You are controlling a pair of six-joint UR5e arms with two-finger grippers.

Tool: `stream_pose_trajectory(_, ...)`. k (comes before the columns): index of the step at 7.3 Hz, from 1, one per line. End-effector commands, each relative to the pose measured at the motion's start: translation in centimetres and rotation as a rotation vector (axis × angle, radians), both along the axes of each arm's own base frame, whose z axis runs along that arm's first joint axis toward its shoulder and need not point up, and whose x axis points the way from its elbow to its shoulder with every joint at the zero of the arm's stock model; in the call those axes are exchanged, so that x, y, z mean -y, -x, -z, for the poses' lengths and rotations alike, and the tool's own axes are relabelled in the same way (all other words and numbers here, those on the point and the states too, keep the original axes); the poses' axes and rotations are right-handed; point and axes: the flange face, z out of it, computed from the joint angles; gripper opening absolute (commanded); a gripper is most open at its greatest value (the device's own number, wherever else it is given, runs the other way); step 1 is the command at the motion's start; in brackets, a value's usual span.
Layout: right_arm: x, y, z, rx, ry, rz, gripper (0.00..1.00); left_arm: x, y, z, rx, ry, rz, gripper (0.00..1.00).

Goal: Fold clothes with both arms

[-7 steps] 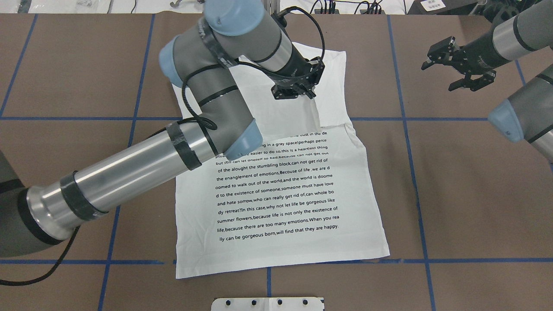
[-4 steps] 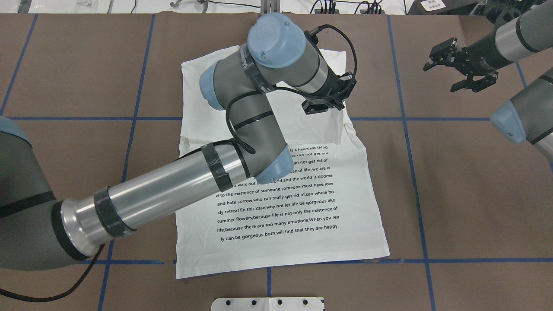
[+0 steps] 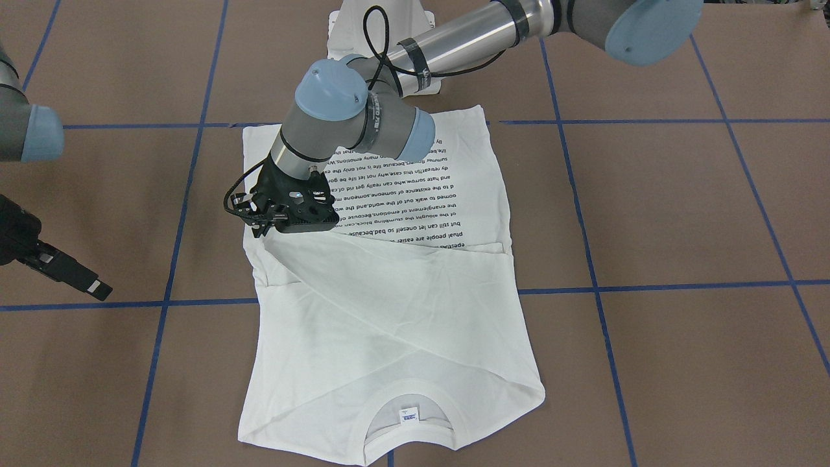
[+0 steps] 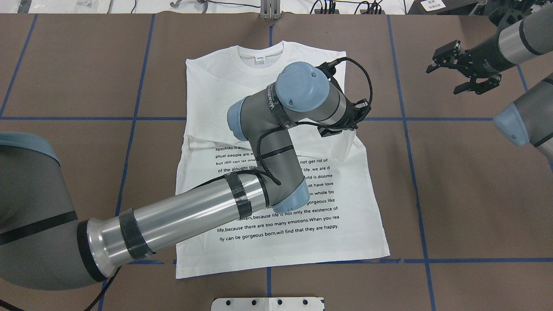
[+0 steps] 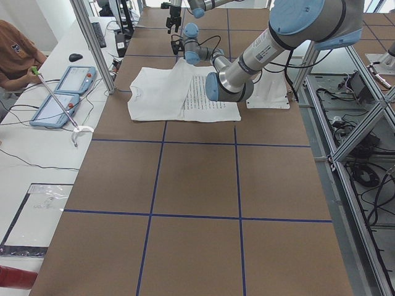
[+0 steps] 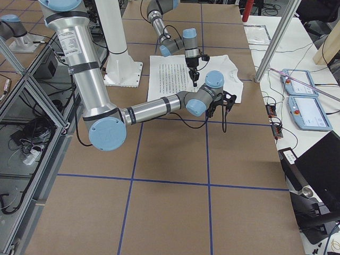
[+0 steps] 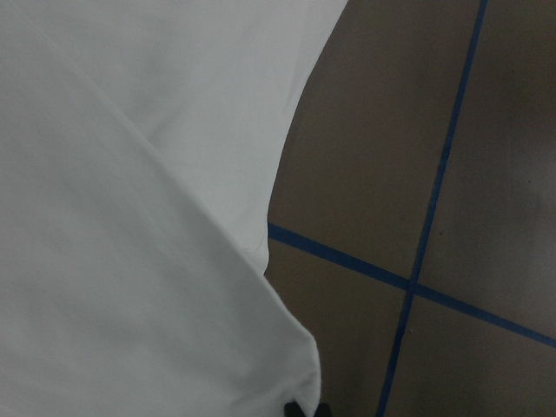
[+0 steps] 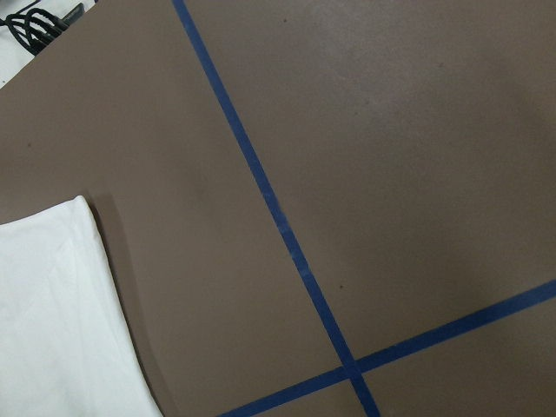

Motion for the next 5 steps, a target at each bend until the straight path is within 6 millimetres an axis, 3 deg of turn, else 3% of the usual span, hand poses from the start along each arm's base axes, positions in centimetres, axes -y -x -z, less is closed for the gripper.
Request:
stream_pose_trajectory(1, -0.1, 0.2, 0.8, 0.009, 0.001, -0.005, 1.0, 0.1, -0.3, -0.2, 0.003, -0.001, 0.019, 0.7)
stream_pose_trajectory(2, -1.0, 0.3, 1.0, 0.015, -0.005, 0.001, 1.0, 0.1, 0.7, 0.2, -0.006, -0.008, 0.02, 0.74)
stream_pose_trajectory(3, -3.9, 1.6, 1.6, 0.025, 0.003, 0.017, 1.0, -0.5, 2.3, -1.5, -0.012, -0.015, 0.021, 0.74)
stream_pose_trajectory(4, -8.0, 3.3, 2.7, 0.029, 0.003, 0.023, 1.0, -0.6, 4.6, -4.4, 0.005, -0.009, 0.029, 0.73)
stream_pose_trajectory(5, -13.7, 5.7, 2.9, 0.004, -0.009, 0.039, 1.0, -0.8, 7.8, -7.0, 0.036, -0.044, 0.012, 0.72)
